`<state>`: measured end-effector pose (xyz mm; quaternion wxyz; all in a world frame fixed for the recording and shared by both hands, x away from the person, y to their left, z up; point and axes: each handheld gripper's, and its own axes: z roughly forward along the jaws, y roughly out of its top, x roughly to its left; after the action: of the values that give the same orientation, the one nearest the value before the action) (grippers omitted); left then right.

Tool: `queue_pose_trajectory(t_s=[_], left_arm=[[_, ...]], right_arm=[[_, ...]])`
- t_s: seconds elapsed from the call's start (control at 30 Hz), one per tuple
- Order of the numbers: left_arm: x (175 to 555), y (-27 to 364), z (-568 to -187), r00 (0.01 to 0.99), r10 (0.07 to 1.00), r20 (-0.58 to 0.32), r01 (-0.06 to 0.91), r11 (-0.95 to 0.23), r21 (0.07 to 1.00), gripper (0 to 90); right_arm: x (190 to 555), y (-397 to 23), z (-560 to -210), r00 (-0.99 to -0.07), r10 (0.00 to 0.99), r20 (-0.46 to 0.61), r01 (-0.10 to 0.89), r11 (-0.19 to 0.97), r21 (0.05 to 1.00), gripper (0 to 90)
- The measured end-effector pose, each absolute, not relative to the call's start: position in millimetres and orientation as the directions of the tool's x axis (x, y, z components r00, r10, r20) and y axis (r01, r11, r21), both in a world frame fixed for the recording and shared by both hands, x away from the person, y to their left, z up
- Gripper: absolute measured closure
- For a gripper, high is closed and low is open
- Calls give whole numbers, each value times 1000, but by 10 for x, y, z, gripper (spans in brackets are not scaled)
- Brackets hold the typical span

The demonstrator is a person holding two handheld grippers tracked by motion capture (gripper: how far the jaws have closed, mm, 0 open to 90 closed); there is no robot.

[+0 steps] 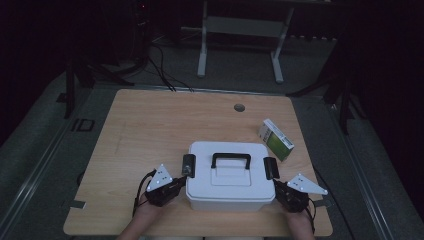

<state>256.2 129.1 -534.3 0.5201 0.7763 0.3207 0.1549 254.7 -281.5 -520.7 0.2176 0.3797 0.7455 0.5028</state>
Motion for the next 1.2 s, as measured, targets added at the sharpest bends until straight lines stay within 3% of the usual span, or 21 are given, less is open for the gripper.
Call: queue_pose_trajectory(t_s=[0.2,0.43,0.63,0.77,1.0,1.1,1.13,1.17,1.2], left_arm=[[2585,1298,-5339,744,663,-87,347,-271,898,896],[2644,1412,-5358,709,696,-111,402,-270,875,807],[2703,1476,-5364,694,711,-116,440,-291,850,676],[2770,1525,-5352,676,726,-128,489,-311,815,615],[2843,1573,-5297,663,736,-140,534,-334,777,444],[2862,1590,-5279,676,722,-145,543,-356,760,375],[2862,1590,-5279,676,722,-145,543,-356,760,373],[2868,1600,-5271,684,714,-152,548,-366,752,347],[2868,1608,-5267,689,709,-150,547,-374,749,328]], right_arm=[[2586,-2841,-5215,-634,772,51,332,212,919,899],[2687,-3006,-5251,-588,806,64,350,182,919,899],[2685,-3042,-5257,-580,813,54,349,188,918,855],[2689,-3087,-5282,-582,812,49,349,195,917,759],[2705,-3145,-5316,-556,831,13,346,217,913,375],[2719,-3183,-5343,-543,839,32,360,198,912,267],[2719,-3183,-5343,-543,839,32,360,198,912,267],[2734,-3198,-5356,-535,844,33,370,199,908,178],[2743,-3207,-5361,-533,845,37,374,197,906,167]])
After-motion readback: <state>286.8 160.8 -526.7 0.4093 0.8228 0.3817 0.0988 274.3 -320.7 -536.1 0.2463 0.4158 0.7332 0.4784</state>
